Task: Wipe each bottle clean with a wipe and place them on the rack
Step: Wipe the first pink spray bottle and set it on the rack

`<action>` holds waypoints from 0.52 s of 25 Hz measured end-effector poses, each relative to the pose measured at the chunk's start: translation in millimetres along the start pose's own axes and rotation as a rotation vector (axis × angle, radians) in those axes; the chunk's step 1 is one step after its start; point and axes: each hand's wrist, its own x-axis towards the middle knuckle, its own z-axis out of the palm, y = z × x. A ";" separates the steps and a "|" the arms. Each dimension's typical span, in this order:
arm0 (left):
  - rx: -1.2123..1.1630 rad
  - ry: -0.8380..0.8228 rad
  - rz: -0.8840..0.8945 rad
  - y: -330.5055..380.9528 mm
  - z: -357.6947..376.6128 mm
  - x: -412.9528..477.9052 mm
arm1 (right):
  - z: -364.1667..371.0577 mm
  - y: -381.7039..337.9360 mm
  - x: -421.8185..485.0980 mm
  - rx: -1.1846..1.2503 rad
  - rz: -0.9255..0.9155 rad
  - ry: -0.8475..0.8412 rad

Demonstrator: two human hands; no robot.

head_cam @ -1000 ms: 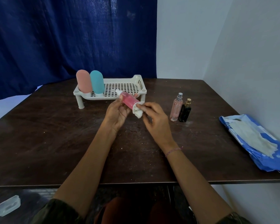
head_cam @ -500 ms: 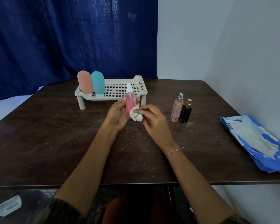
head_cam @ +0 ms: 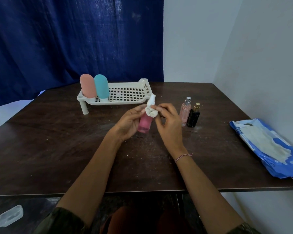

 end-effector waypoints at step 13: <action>0.030 0.159 0.158 2.3 -12.9 5.9 | 3.5 0.3 -2.4 0.007 -0.039 -0.067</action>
